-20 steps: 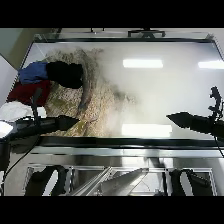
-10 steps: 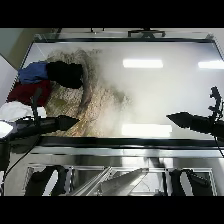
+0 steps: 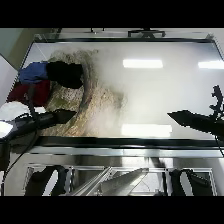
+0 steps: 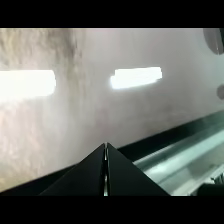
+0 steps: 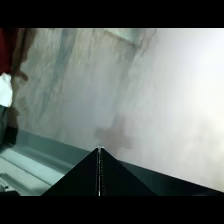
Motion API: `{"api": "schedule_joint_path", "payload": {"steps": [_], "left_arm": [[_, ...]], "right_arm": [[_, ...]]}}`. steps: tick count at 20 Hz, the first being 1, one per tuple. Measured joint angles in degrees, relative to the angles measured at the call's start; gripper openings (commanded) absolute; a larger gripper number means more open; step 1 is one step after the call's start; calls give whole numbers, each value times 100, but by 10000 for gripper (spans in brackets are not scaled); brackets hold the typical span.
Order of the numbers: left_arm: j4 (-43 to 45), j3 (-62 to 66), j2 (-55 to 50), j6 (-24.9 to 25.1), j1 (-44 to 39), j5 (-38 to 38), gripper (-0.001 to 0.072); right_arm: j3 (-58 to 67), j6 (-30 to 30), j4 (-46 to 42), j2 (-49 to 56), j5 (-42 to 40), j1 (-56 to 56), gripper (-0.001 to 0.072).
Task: Fold the shirts.
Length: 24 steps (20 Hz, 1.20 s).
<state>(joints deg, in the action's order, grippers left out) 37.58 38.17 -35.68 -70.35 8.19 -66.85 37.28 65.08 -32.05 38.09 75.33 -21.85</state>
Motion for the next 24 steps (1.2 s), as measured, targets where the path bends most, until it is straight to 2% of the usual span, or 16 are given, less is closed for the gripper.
{"api": "schedule_joint_path", "payload": {"steps": [1,2,3,5,6,7,8,15,19,20,21,22,24], "left_arm": [[50,20,-11,0,24,216,27],[131,90,-63,2,81,503,335],[256,238,-186,2,188,844,720],[522,684,-640,44,457,1392,709],[675,990,-1014,116,605,1558,709],[767,1290,-1419,199,726,1670,709],[857,1635,-1923,269,833,1744,709],[1172,4205,-5906,463,981,1910,708],[1217,5440,-7543,485,785,2044,702],[1217,5694,-7805,485,739,2065,522],[1217,5956,-8050,483,695,2057,208],[1222,6175,-8229,483,669,1978,-4],[1237,6634,-8474,470,634,1620,-4]], "right_arm": [[0,0,17,2,-94,0,25],[0,0,44,7,-201,0,25],[0,0,74,17,-297,0,27],[0,0,114,59,-457,0,36],[0,0,127,96,-505,0,144],[0,-7,133,149,-570,0,423],[0,-24,149,223,-643,-2,483],[0,-68,153,903,-1204,-11,483],[0,-83,160,1246,-1333,-11,483],[0,-83,160,1296,-1346,-11,483],[0,-83,164,1333,-1357,-11,483],[0,-85,168,1357,-1360,-11,483],[0,-85,168,1390,-1375,-11,483]]}}
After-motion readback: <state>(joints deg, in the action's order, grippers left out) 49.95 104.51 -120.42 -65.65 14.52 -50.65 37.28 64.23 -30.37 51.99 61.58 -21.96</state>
